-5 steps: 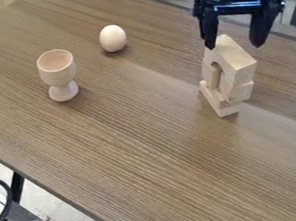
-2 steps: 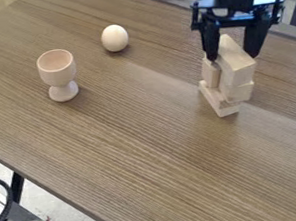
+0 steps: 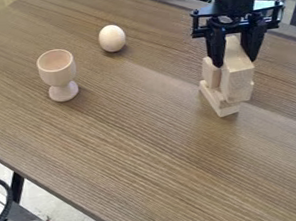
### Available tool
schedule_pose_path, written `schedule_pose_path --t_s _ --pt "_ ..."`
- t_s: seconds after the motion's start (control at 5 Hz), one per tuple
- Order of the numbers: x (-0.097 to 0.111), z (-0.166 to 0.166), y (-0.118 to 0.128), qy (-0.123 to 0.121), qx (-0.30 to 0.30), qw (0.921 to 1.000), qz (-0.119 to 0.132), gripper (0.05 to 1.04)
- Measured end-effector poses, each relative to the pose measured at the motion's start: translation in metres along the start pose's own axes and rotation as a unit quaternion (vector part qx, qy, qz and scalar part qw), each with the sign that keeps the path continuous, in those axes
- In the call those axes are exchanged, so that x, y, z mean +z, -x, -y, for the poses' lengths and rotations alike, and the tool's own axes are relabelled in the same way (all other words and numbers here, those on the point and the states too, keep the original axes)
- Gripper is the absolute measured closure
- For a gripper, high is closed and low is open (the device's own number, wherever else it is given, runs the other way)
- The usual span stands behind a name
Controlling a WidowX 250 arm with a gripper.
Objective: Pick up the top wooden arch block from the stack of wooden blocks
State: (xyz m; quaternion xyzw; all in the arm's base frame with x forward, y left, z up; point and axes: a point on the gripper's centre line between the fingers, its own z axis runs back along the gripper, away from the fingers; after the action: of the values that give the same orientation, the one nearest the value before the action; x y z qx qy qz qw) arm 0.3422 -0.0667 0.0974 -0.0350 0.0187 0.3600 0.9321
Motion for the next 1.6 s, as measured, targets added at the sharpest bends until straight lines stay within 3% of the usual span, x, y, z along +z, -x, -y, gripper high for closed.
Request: schedule_pose_path --t_s 0.2,0.4,0.6,1.0,1.2,1.6 --pt "0.021 0.005 -0.002 0.026 0.006 0.9996 0.007 0.513" --pt "0.050 0.008 -0.021 0.059 0.028 0.9977 0.019 0.513" --pt "0.073 0.006 -0.055 0.083 0.058 0.9939 0.042 0.513" --pt "0.040 -0.002 -0.118 0.066 0.107 0.9906 0.055 0.513" --pt "0.014 -0.003 -0.142 0.052 0.115 0.9902 0.060 0.513" --pt "-0.036 -0.017 -0.166 0.024 0.140 0.9894 0.031 0.513"
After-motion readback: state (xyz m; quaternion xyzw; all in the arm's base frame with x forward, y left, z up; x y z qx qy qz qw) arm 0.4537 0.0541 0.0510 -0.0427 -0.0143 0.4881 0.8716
